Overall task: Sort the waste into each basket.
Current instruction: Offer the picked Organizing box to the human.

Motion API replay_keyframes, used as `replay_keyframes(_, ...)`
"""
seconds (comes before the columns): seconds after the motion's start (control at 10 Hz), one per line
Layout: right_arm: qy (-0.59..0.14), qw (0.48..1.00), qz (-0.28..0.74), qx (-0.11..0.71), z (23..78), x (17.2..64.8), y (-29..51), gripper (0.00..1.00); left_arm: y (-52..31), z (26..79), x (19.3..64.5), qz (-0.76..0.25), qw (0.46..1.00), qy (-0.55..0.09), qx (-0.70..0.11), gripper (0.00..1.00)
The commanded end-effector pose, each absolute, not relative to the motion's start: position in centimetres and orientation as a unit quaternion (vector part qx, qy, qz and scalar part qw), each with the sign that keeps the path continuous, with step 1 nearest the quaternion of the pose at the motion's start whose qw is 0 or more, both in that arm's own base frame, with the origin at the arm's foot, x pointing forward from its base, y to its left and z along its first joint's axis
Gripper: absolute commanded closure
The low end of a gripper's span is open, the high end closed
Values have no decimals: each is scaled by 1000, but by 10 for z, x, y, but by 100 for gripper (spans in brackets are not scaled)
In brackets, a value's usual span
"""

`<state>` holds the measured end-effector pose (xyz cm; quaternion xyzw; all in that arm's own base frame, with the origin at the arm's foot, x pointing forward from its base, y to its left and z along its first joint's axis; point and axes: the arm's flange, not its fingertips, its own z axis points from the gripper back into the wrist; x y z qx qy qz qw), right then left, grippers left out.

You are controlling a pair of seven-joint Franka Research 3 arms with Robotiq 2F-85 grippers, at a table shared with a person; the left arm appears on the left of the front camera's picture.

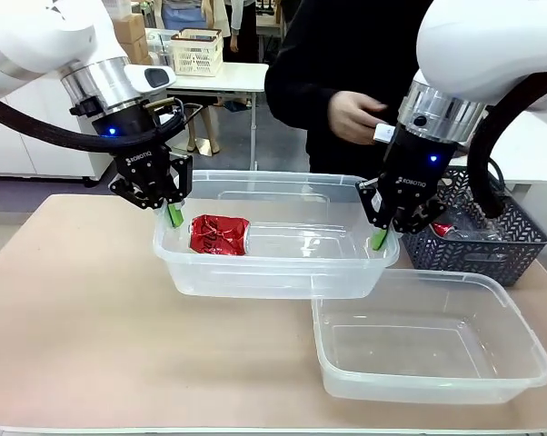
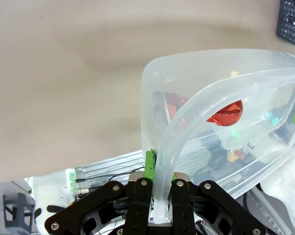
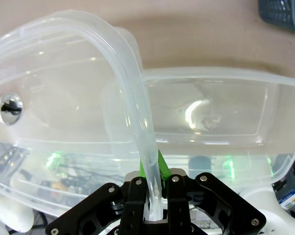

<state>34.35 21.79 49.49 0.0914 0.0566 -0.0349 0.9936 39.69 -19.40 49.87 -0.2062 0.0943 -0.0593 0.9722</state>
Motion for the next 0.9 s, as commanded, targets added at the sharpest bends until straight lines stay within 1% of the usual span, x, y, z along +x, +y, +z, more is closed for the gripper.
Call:
replay_keyframes(0.0,53,993,-39,95,496,344,214,95,-194,503,397,-63,971,96,-208,95)
replay_keyframes(0.8,53,993,-39,95,496,344,214,95,-194,503,397,-63,971,96,-208,95)
